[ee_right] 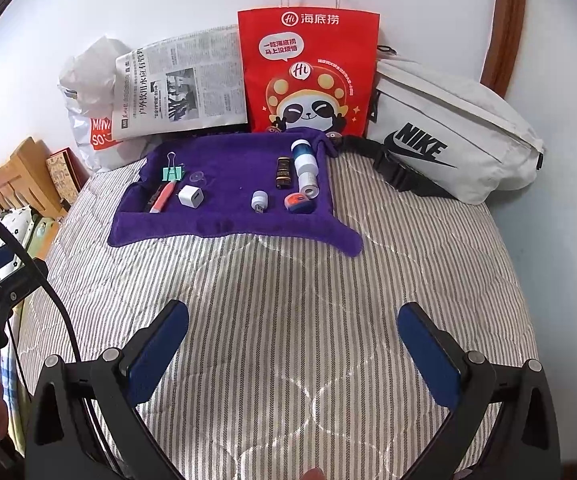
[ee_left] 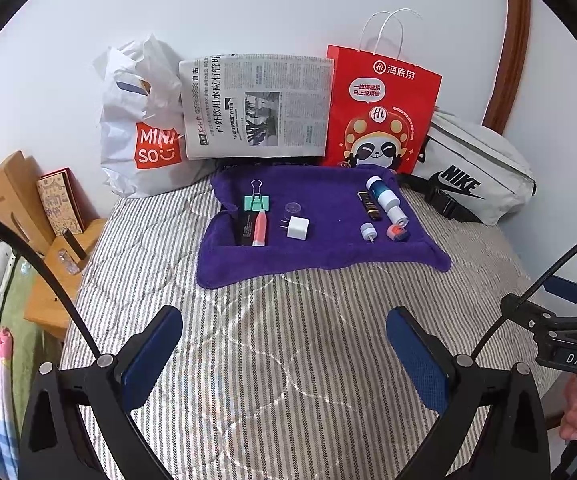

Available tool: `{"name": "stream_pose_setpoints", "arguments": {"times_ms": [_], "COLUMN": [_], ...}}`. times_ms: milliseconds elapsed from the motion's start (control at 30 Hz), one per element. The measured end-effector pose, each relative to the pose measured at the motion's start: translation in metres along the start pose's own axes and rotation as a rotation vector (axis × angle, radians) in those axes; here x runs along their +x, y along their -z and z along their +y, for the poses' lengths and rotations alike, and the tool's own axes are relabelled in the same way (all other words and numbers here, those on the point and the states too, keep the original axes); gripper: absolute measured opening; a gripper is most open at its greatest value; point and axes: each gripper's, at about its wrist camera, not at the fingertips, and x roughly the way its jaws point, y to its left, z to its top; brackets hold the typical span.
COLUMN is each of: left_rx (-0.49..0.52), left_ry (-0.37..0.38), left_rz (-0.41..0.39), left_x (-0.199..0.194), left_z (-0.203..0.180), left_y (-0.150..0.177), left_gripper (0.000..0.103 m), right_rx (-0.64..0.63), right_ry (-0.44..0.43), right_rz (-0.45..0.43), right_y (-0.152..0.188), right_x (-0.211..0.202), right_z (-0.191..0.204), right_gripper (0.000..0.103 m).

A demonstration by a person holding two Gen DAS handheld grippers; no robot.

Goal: Organize rigid objects

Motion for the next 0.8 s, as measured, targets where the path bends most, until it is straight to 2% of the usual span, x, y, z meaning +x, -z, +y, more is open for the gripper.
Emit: {"name": "stream_pose_setpoints", "arguments": {"times_ms": [800], "left_rx": [0.007], "left_ry": [-0.003], "left_rz": [0.005], "left_x": [0.0017], "left_z": [0.0055], "left_y": [0.0013], "left_gripper": [0.103], "right_rx": [0.002], "right_ry": [0.012], "right_rz": [0.001], "right_y": [-0.0011], "right_x": [-0.0025], "right_z": [-0.0014], "right_gripper": [0.103]}}
